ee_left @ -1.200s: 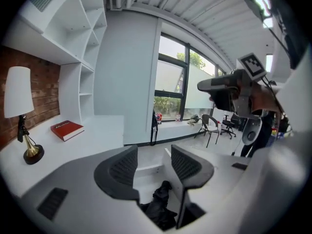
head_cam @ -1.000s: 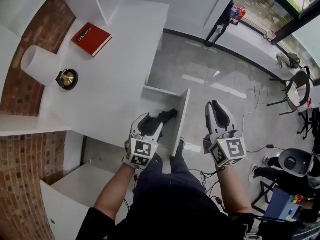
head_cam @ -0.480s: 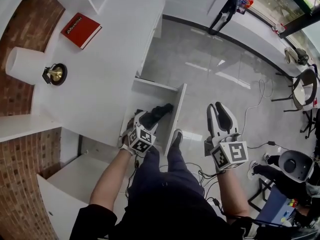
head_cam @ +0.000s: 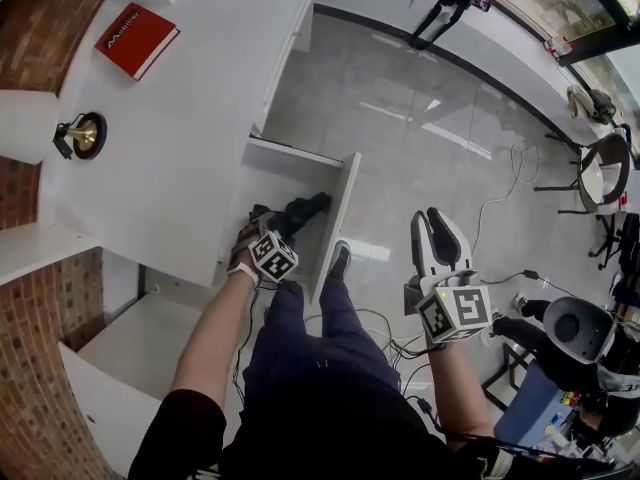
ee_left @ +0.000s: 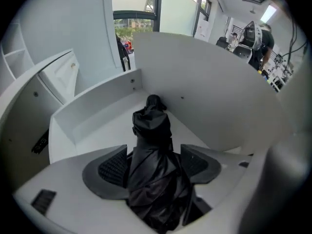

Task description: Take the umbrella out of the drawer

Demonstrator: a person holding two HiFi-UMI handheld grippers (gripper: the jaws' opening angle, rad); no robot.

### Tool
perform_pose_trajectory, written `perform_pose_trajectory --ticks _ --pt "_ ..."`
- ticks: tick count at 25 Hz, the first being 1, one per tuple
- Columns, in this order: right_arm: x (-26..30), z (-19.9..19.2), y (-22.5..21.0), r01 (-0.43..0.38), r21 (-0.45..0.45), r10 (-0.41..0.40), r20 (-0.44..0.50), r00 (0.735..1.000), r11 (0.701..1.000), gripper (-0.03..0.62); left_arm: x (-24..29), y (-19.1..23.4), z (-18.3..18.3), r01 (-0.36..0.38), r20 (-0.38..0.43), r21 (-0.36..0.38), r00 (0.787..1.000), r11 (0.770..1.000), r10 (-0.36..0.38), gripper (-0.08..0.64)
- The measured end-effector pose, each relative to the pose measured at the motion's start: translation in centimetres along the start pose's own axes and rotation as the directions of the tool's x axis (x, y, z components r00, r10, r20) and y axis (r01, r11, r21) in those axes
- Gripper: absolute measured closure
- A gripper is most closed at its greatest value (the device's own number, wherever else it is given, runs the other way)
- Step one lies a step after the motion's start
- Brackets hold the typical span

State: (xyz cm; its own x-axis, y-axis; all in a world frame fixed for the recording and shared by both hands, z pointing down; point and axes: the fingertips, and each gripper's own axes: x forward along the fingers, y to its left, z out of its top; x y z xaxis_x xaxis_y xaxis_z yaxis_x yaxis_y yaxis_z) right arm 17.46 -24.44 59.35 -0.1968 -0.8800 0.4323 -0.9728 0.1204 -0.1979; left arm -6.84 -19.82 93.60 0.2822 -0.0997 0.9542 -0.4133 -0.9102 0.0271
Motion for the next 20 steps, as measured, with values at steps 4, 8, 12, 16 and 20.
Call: perform_pose_trajectory --ticks 4,8,12,16,20 --pt "0.2 -1.2 -0.4 0.004 0.001 -0.004 -0.028 1.0 1.0 0.506 2.0 -0.2 -0.6 0.019 -0.051 0.011 0.999 1.0 -0.019 0.241" --pt "0.3 -2.1 -0.4 0.003 0.01 -0.002 -0.043 0.999 1.0 0.511 3.2 0.5 -0.8 0.003 -0.071 -0.006 0.997 1.0 -0.003 0.241" --pt "0.5 -2.9 -0.5 -0.003 0.017 0.004 -0.047 0.999 1.0 0.511 4.3 0.6 -1.3 0.027 -0.101 -0.011 0.994 1.0 -0.028 0.241" --pt "0.7 -3.4 -0.6 -0.001 0.024 0.002 -0.053 0.999 1.0 0.514 4.9 0.6 -1.5 0.051 -0.128 -0.038 0.99 0.998 -0.056 0.242" --pt "0.8 -3.9 -0.5 0.003 0.025 -0.001 -0.069 0.998 1.0 0.517 5.1 0.7 -1.6 0.073 -0.147 -0.05 0.986 0.996 -0.08 0.241"
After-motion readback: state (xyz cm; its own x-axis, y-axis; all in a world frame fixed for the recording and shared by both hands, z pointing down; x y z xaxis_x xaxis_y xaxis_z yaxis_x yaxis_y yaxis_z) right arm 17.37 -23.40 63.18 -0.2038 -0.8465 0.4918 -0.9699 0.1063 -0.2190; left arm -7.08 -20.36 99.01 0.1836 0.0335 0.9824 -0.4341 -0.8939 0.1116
